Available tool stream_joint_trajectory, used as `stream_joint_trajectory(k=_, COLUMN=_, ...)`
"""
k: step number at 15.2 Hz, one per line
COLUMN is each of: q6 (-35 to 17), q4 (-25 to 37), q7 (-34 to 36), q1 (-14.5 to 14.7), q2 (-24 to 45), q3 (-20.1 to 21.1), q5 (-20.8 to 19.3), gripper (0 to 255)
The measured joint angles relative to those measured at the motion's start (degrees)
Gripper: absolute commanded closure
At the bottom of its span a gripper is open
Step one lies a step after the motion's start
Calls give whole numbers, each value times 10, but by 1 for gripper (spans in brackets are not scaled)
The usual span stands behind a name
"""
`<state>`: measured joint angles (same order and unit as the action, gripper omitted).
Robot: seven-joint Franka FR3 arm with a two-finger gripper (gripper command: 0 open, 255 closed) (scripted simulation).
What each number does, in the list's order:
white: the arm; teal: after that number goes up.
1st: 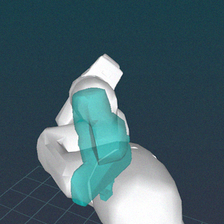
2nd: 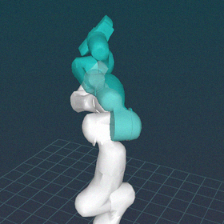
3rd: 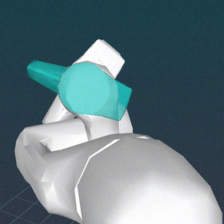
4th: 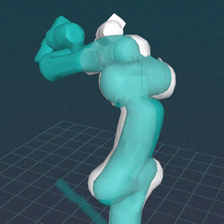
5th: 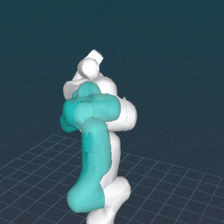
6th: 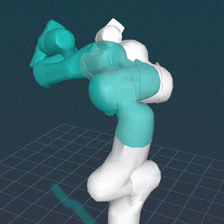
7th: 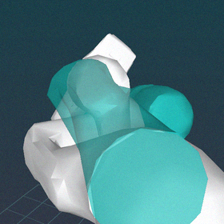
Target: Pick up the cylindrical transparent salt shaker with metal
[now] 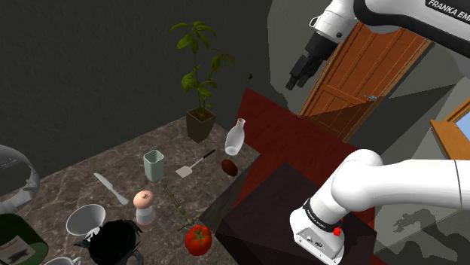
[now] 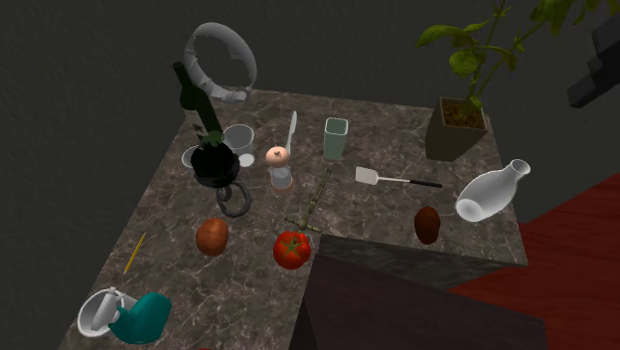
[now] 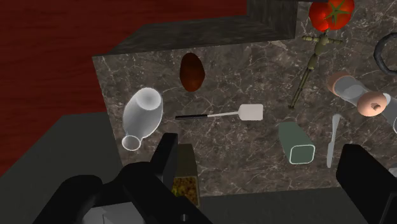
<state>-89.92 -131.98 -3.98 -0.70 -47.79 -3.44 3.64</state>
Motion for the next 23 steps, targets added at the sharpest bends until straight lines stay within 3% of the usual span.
stream_joint_trajectory(k=3, q6=-17, q4=-12, q7=10, q1=4, q2=5, q3=12, q5=7, gripper=0)
stream_joint_trajectory(k=14, q6=-178, q4=-95, q7=98, q1=39, q2=79, q3=120, q5=59, gripper=0)
stream_joint_trajectory(k=23, q6=-331, q4=-94, q7=180, q1=56, q2=228, q3=216, q5=72, gripper=0)
